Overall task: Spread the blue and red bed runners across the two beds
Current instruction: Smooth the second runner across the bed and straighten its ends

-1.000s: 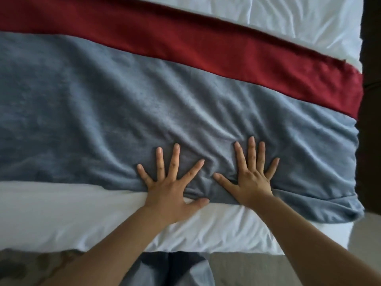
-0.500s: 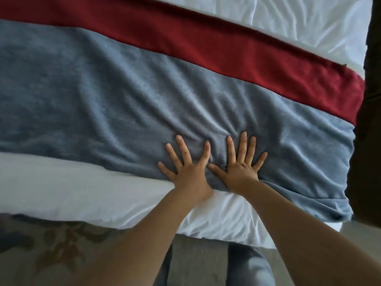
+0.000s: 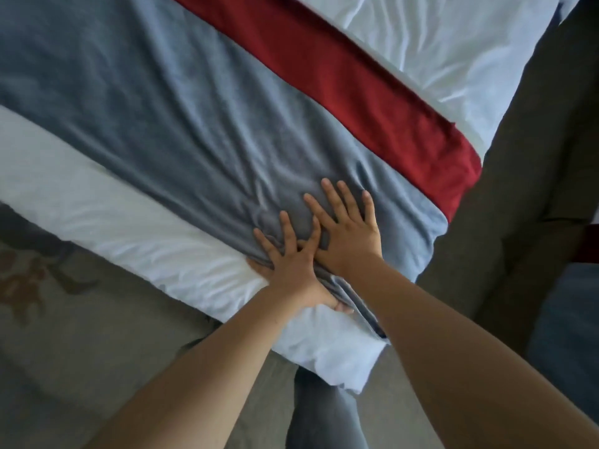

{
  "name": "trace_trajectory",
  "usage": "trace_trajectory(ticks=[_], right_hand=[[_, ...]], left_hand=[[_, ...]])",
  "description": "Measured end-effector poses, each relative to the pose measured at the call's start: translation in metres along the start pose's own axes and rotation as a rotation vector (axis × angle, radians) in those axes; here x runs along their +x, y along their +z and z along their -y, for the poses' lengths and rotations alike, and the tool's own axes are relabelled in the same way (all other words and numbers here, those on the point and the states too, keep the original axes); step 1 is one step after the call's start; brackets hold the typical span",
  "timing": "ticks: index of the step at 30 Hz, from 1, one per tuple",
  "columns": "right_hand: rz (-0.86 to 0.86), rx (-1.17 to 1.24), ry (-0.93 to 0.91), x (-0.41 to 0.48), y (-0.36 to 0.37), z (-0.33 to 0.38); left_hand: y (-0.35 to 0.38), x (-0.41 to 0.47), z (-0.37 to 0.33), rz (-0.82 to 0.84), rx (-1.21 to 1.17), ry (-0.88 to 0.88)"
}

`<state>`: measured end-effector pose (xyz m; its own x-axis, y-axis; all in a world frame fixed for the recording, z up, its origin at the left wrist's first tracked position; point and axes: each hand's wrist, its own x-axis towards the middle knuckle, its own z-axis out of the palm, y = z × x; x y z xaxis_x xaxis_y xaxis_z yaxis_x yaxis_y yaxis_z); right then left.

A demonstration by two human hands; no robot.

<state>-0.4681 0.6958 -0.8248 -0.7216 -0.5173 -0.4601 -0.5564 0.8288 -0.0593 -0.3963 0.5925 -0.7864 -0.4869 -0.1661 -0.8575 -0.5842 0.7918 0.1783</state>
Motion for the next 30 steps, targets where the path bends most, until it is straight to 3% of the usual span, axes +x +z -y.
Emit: trace_trajectory(ticks=[7,16,26,30], right_hand=[[-0.080,0.083,-0.021,-0.001,0.021,-0.015],[-0.087,0.132,-0.070,0.006,0.024,-0.018],[-0.019,0.149,-0.587,0.023,0.010,-0.083],[0.105,0.094,-0.742,0.034,-0.011,-0.142]], left_hand=[[0.031,0.010,-0.012,-0.157,-0.028,0.019],[0.037,0.013,-0.016,-0.214,-0.059,-0.018],[0.055,0.003,-0.042,-0.337,-0.022,-0.161],[0.092,-0.007,-0.108,-0.390,-0.223,-0.151]])
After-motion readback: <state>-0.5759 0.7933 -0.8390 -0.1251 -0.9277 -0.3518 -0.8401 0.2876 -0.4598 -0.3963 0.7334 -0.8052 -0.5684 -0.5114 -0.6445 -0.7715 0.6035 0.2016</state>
